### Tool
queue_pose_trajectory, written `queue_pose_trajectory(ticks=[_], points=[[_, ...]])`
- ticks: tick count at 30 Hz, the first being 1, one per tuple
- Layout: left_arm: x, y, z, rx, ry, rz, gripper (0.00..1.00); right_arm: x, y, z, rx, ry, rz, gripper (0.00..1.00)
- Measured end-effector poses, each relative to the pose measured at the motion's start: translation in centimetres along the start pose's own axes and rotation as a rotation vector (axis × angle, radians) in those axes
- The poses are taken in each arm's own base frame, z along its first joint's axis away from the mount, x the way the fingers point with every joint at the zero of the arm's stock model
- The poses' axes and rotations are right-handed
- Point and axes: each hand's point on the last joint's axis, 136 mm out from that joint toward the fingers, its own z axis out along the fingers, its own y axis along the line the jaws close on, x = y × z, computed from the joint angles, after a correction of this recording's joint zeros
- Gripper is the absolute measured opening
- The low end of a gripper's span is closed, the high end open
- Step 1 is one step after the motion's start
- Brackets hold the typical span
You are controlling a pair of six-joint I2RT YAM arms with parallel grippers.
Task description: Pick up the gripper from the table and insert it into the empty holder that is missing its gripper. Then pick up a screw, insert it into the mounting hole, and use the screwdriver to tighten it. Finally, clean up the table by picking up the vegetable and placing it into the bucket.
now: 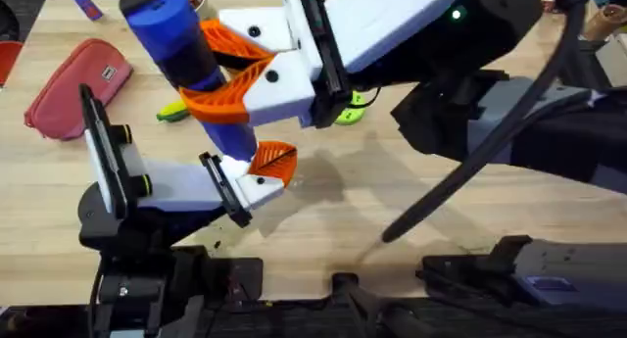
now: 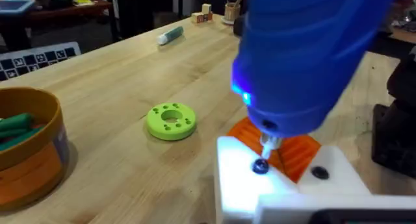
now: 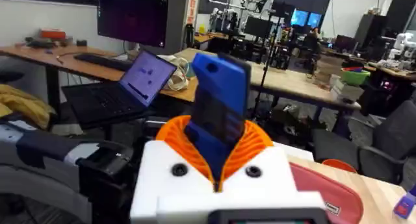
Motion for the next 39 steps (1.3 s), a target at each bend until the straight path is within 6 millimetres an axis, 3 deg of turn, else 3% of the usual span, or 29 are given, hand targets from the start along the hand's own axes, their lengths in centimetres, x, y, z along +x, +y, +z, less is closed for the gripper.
queue_pose_trajectory(ticks=[24, 39], points=[[0.0, 0.0, 0.0, 0.0, 0.0, 0.0, 0.018, 0.0, 0.0, 0.0, 0.0, 0.0, 0.0, 0.024], [0.0, 0.0, 0.0, 0.0, 0.0, -0.001, 0.018, 1.0, -0.5, 0.2, 0.013, 0.008, 0.018, 0.024]])
